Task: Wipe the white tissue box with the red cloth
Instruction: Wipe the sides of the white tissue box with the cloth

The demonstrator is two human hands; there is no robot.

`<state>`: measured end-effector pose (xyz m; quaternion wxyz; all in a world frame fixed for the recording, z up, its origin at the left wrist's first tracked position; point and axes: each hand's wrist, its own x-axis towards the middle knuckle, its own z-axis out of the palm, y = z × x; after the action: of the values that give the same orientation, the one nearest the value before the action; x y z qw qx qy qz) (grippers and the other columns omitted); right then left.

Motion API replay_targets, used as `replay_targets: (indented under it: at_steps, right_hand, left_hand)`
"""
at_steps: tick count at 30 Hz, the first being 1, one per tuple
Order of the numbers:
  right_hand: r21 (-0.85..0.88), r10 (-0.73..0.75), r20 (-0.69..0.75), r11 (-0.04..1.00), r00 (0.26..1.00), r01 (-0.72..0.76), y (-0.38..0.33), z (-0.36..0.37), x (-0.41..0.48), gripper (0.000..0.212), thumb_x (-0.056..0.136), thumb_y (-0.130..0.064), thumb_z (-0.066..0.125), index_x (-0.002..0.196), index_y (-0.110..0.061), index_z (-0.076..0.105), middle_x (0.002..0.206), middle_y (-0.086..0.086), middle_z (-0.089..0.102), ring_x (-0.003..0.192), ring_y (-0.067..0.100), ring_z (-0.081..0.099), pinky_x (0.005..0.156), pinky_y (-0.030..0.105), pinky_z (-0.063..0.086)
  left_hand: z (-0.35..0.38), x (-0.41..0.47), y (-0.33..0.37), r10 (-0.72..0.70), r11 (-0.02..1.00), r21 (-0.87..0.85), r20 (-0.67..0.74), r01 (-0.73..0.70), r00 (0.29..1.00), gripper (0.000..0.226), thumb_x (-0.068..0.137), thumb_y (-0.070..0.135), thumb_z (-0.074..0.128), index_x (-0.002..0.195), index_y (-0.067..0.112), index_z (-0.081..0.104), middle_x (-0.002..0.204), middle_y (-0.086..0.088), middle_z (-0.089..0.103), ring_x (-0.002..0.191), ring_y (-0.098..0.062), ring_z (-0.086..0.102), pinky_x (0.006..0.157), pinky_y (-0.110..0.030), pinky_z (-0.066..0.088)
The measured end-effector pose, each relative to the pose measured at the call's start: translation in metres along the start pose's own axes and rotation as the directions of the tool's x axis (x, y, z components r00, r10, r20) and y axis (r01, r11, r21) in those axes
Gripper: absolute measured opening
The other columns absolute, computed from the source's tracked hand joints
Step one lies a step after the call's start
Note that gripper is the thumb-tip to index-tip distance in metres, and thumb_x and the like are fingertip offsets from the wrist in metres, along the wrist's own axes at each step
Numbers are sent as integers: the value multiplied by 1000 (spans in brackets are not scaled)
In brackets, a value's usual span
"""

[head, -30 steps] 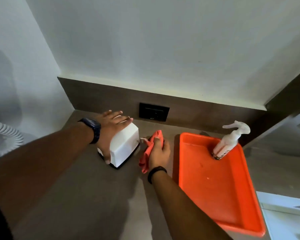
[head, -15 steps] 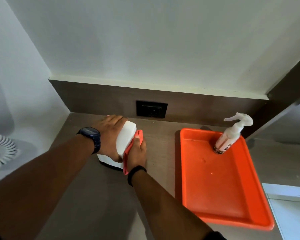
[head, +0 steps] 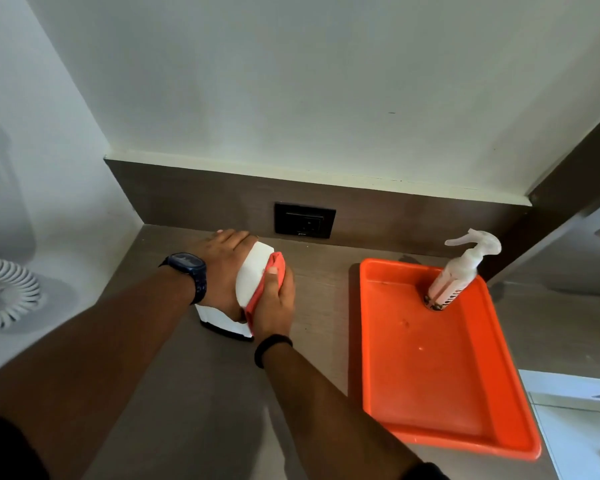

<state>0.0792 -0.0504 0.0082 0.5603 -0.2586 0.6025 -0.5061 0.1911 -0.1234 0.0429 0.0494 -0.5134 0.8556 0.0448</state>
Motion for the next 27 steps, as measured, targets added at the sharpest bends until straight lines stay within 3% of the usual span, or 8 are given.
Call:
replay_targets:
  at_steps: [3,5,10,14,19,22,25,27]
  right_hand:
    - [46,139,-9,989,990,-138,1,-2,8,46,100,-50,37,144,-36,40,144,2,52,128,30,53,103,44,49]
    - [53,179,-35,983,983,-177,-2,-1,14,44,100,-46,39,141,-31,47,142,5,56,126,31,55,106,45,47]
    - [-6,47,-19,999,999,-47,0,3,7,47,98,-53,41,142,-36,46,145,1,54,128,29,53,109,53,46]
    - [95,187,-15,978,982,-185,-7,1,19,43,100,-44,43,138,-27,52,138,4,60,117,25,58,106,44,48]
    - [-5,29,-8,1000,1000,-29,-12,0,12,41,98,-44,47,136,-30,56,139,0,60,125,25,55,111,48,45]
    - [-42,153,-41,987,987,-154,-16,0,19,41,99,-38,44,135,-21,56,133,6,64,118,29,60,106,46,48]
    - [32,237,-37,971,971,-236,-23,-5,29,40,98,-32,49,129,-10,62,112,6,70,105,27,64,94,37,50]
    - [69,250,-8,966,968,-249,-26,-10,31,41,95,-34,53,121,-6,68,110,10,73,107,29,66,100,38,50]
  left_hand:
    - [-1,-1,3,-16,1000,-5,-2,16,1000,137,20,84,64,135,21,24,136,-4,46,124,-26,44,109,-46,36]
    - [-2,-2,4,-25,1000,-3,-7,25,1000,137,20,84,64,135,20,25,137,-4,46,124,-26,43,109,-44,36]
    - [-5,-7,5,-53,998,-26,1,53,999,136,23,85,60,136,18,24,139,-5,44,126,-27,42,111,-45,35]
    - [-9,-10,9,-81,996,-21,18,82,997,133,27,82,65,137,17,26,139,-6,43,126,-27,41,110,-45,35]
    - [-14,-13,12,-100,993,-53,48,102,994,131,33,78,73,138,16,25,142,-7,40,128,-28,38,112,-45,32]
    - [-16,-13,13,-88,995,-48,52,90,995,130,35,75,76,139,15,25,142,-7,39,128,-28,38,113,-43,31]
    - [-14,-13,11,-90,995,-35,40,91,995,131,33,76,75,138,15,27,140,-7,40,126,-27,39,111,-43,32]
    - [-10,-12,9,-89,996,-28,37,90,995,132,33,81,70,139,16,24,141,-7,39,125,-28,39,111,-44,32]
